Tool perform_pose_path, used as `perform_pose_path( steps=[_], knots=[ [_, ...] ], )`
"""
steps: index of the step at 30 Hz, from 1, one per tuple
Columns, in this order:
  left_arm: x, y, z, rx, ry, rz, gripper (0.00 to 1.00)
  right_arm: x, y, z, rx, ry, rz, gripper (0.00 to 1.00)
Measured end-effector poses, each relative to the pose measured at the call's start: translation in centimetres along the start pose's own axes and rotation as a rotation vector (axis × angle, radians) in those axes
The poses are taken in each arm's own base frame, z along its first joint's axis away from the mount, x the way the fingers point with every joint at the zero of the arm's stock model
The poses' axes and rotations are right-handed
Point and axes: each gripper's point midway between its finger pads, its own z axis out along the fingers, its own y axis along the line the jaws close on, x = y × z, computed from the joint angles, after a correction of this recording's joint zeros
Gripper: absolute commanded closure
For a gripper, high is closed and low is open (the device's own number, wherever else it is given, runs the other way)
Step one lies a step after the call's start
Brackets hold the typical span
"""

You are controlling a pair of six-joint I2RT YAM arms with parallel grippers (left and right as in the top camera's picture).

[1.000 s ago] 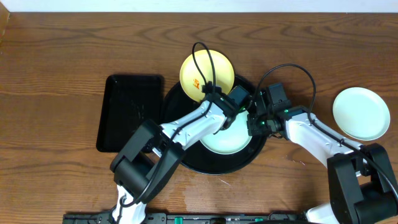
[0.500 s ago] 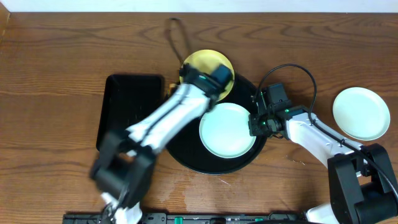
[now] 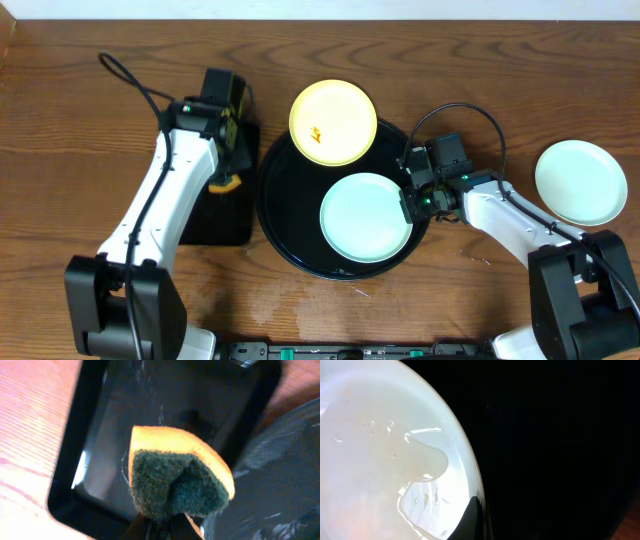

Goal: Clean dirty plates on tray and stack at the side

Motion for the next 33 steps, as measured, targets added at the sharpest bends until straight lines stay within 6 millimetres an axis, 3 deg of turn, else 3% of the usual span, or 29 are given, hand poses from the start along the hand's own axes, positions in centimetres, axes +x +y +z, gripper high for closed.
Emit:
perform_pose_path(
  steps=[4, 7, 12, 19, 25, 33],
  knots=[
    [2.1, 1.2, 3.3, -0.016, 0.059, 0.0, 0.92, 0.0, 0.1, 0.0, -0.006, 0.001, -0.001, 0.99],
    [3.3, 1.6, 4.3, -0.025, 0.093, 0.012, 0.9, 0.2, -0.1, -0.1, 0.006, 0.009, 0.022, 0.99],
    [3.3, 1.4, 4.4, -0.014, 0.093, 0.03, 0.78, 0.3, -0.6, -1.1, 0.092, 0.02, 0.014, 0.99],
    [3.3, 1.4, 4.4, -0.013, 0.093, 0.039, 0.76, -3.3, 1.8, -5.1, 0.251, -0.144, -0.138, 0.99],
    [3.3, 1.3, 4.4, -0.005, 0.097, 0.039, 0.71, -4.2, 1.8, -6.6, 0.357, -0.203, -0.181, 0.99],
    [4.5, -2.7, 3.8, 0.232, 0.169, 0.073, 0.65, -5.2, 2.0, -7.8, 0.398, -0.249, -0.247, 0.99]
  ],
)
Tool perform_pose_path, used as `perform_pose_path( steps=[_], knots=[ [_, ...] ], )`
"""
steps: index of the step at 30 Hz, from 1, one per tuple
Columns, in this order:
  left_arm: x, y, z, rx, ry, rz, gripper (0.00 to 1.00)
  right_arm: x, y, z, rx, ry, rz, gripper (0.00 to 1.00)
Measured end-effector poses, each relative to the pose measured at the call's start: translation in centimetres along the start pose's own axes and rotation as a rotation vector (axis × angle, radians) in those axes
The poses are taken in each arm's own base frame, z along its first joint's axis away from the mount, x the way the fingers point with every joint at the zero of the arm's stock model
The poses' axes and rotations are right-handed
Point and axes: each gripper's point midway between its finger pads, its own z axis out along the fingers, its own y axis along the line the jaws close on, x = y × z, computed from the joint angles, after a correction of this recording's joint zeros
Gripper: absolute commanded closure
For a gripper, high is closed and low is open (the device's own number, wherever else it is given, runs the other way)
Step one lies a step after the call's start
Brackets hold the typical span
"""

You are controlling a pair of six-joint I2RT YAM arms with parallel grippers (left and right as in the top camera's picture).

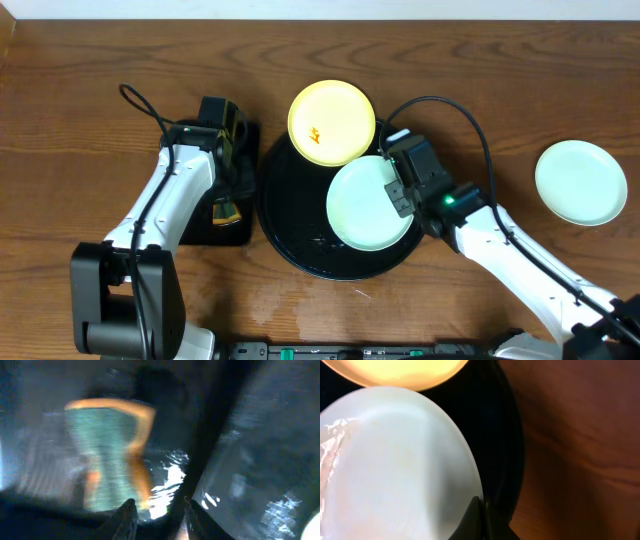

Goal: Clean dirty plates on tray and stack at the side

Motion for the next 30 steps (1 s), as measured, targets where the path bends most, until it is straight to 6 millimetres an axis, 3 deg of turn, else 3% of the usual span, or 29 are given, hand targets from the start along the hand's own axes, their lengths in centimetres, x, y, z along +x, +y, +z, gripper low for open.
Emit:
perform_pose_path(
  steps=[5, 10, 15, 18, 23, 30],
  knots=[
    [0.1, -4.6, -0.5, 0.245, 0.025, 0.032, 0.6, -0.6, -0.3, -0.7, 0.009, -0.028, -0.049, 0.99],
    [1.1, -8.1, -1.0, 0.357, 0.044, 0.1, 0.6, -1.6, 0.3, -1.5, 0.011, -0.059, -0.124, 0.99],
    [2.1, -9.9, -1.2, 0.395, 0.059, 0.149, 0.59, -3.4, 0.7, -3.7, 0.017, -0.136, -0.154, 0.99],
    [2.3, -10.2, -1.2, 0.401, 0.064, 0.157, 0.59, -3.2, 0.4, -4.1, 0.023, -0.126, -0.135, 0.99],
    [2.3, -10.3, -1.2, 0.402, 0.064, 0.159, 0.59, -1.7, 1.3, -2.9, -0.041, -0.057, -0.058, 0.99],
    [2.3, -10.4, -1.3, 0.403, 0.062, 0.16, 0.59, 1.2, 3.3, 1.6, -0.135, 0.101, 0.032, 0.99]
  ],
)
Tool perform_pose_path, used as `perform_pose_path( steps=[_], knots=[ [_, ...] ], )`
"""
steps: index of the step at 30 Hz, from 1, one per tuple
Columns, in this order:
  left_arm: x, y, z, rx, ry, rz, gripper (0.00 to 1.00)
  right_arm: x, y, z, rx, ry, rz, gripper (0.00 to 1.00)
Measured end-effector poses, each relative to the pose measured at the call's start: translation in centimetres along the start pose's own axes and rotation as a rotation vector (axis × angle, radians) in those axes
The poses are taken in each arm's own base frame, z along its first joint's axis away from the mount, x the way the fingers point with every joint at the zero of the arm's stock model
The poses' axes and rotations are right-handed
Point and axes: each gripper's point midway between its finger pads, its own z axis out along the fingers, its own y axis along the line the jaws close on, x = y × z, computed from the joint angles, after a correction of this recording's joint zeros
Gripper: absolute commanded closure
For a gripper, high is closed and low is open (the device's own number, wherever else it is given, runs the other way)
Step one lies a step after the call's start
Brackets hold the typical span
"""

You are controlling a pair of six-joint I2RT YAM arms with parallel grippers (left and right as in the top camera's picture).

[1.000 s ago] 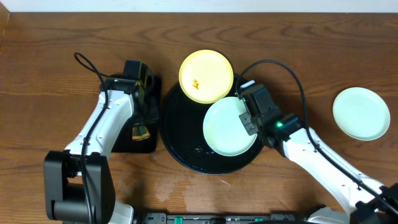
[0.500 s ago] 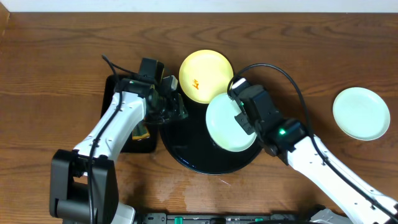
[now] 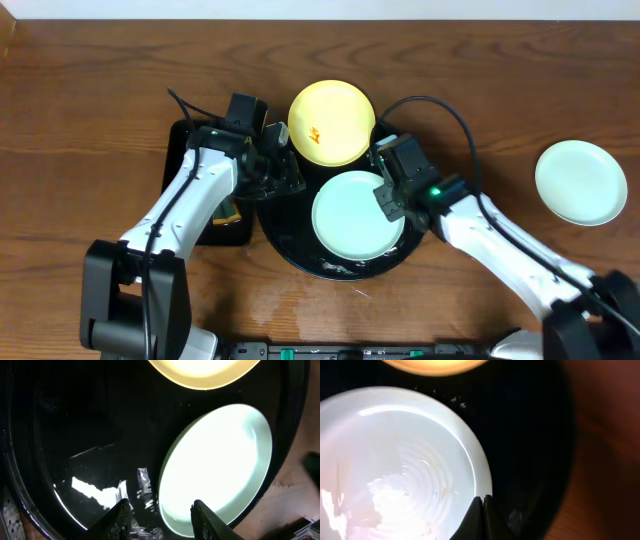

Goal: Clean dirty plates on tray and stack at the side

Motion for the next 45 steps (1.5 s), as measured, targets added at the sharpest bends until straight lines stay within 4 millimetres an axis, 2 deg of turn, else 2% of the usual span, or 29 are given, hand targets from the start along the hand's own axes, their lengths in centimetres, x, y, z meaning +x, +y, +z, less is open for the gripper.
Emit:
perform_pose_path(
  steps=[4, 6, 9, 10, 12, 16, 21, 24, 26, 29, 35, 38, 40, 45],
  knots=[
    [0.0, 0.0, 0.0, 0.0, 0.0, 0.0, 0.58, 1.2, 0.6, 2.1, -0.017, 0.064, 0.023, 0.99],
    [0.0, 0.0, 0.0, 0.0, 0.0, 0.0, 0.58, 1.6, 0.7, 2.6, -0.03, 0.084, 0.044, 0.84],
    [0.0, 0.0, 0.0, 0.0, 0.0, 0.0, 0.58, 1.8, 0.3, 2.7, -0.076, 0.095, 0.104, 0.55],
    [0.0, 0.0, 0.0, 0.0, 0.0, 0.0, 0.55, 1.8, 0.1, 2.7, -0.099, 0.099, 0.129, 0.5],
    [0.0, 0.0, 0.0, 0.0, 0.0, 0.001, 0.54, 2.0, -0.4, 2.7, -0.159, 0.111, 0.17, 0.47],
    [0.0, 0.0, 0.0, 0.0, 0.0, 0.004, 0.54, 3.2, -1.2, 2.5, -0.264, 0.156, 0.24, 0.5],
    [0.0, 0.0, 0.0, 0.001, 0.0, 0.007, 0.53, 4.8, -0.7, 3.5, -0.363, 0.227, 0.272, 0.54],
    [0.0, 0.0, 0.0, 0.001, 0.0, 0.007, 0.53, 5.3, 0.3, 4.5, -0.418, 0.253, 0.268, 0.7],
    [0.0, 0.0, 0.0, 0.001, 0.0, 0.007, 0.53, 4.9, 0.6, 4.8, -0.445, 0.24, 0.264, 0.89],
    [0.0, 0.0, 0.0, 0.001, 0.001, 0.007, 0.53, 4.8, 0.9, 5.3, -0.467, 0.236, 0.261, 0.99],
    [0.0, 0.0, 0.0, 0.003, 0.001, 0.008, 0.53, 4.7, 0.7, 5.3, -0.456, 0.233, 0.276, 0.99],
    [0.0, -0.1, 0.0, 0.003, 0.001, 0.008, 0.53, 4.2, -0.4, 4.8, -0.396, 0.207, 0.264, 0.99],
    [0.0, 0.0, 0.0, 0.003, 0.001, 0.008, 0.53, 3.3, -1.2, 3.8, -0.354, 0.164, 0.253, 0.99],
    [0.0, 0.0, 0.0, 0.003, 0.001, 0.008, 0.53, -0.3, -3.7, 0.0, -0.232, -0.013, 0.222, 0.99]
  ],
)
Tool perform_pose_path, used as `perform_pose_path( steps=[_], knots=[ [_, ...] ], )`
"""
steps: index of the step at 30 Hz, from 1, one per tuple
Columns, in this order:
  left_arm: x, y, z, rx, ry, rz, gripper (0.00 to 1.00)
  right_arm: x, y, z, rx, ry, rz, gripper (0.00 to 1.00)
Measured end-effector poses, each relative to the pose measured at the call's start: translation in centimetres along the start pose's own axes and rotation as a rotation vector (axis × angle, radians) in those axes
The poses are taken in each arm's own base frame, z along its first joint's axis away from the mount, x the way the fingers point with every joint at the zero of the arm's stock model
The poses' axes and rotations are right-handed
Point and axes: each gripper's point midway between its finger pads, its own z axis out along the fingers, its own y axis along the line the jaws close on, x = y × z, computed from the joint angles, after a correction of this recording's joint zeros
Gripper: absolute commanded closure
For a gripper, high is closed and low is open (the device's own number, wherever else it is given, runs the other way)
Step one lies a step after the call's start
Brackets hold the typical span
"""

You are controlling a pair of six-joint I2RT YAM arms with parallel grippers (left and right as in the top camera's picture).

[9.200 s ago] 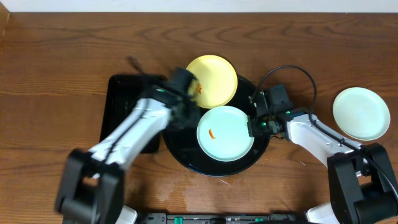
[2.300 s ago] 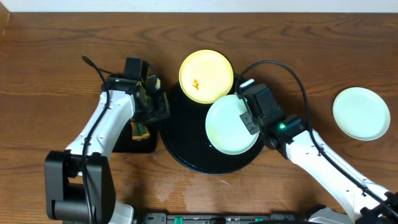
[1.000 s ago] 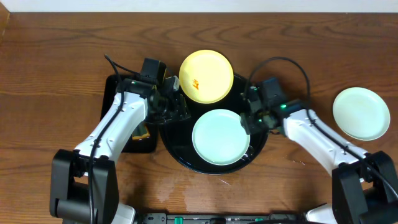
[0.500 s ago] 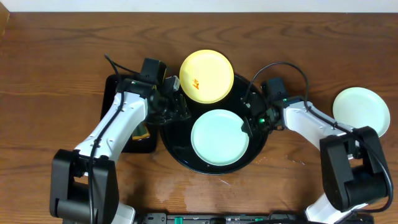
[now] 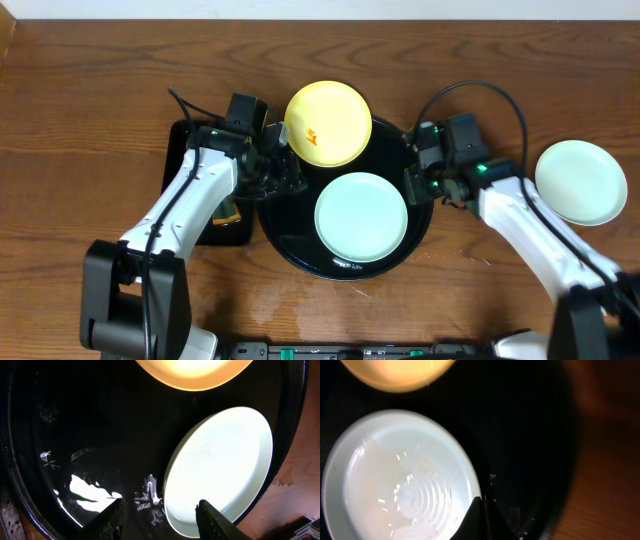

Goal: Clean dirty plates on tray and stack at the side

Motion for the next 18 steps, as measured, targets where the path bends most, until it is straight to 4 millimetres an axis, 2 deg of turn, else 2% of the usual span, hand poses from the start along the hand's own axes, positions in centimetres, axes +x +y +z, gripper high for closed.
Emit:
perform_pose_path(
  steps=[5, 7, 8, 9, 10, 12, 13, 14, 15, 17, 18],
  knots=[
    [0.0, 0.0, 0.0, 0.0, 0.0, 0.0, 0.53, -1.6, 0.0, -2.7, 0.1, -0.092, -0.056, 0.99],
    [0.0, 0.0, 0.0, 0.0, 0.0, 0.003, 0.53, -1.2, 0.5, -2.9, 0.107, -0.078, -0.074, 0.97],
    [0.0, 0.0, 0.0, 0.0, 0.0, 0.004, 0.53, -0.7, 0.6, -2.9, 0.111, -0.061, -0.075, 0.92],
    [0.0, 0.0, 0.0, 0.0, 0.001, 0.003, 0.53, -0.1, 0.6, -2.6, 0.115, -0.033, -0.065, 0.9],
    [0.0, 0.0, 0.0, 0.0, 0.001, 0.004, 0.58, 0.5, 0.4, -2.3, 0.12, -0.006, -0.054, 0.88],
    [0.1, 0.0, 0.0, -0.002, 0.005, 0.005, 0.74, 1.5, 0.0, -1.4, 0.125, 0.047, -0.037, 0.85],
    [0.2, -0.1, 0.1, -0.001, 0.006, 0.009, 0.8, 2.0, -0.2, -0.9, 0.122, 0.071, -0.027, 0.83],
    [0.3, -0.3, 0.2, 0.0, 0.008, 0.013, 0.81, 2.4, -0.3, -0.2, 0.112, 0.095, -0.016, 0.8],
    [0.4, -0.6, 0.3, 0.003, 0.009, 0.027, 0.89, 2.9, -0.4, 0.4, 0.098, 0.123, -0.004, 0.77],
    [0.4, -1.5, 0.7, 0.01, 0.005, 0.058, 0.92, 3.9, -0.5, 1.8, 0.048, 0.174, 0.016, 0.68],
    [0.4, -1.9, 0.9, 0.014, -0.003, 0.076, 0.92, 4.3, -0.4, 2.3, 0.011, 0.193, 0.021, 0.67]
  ],
)
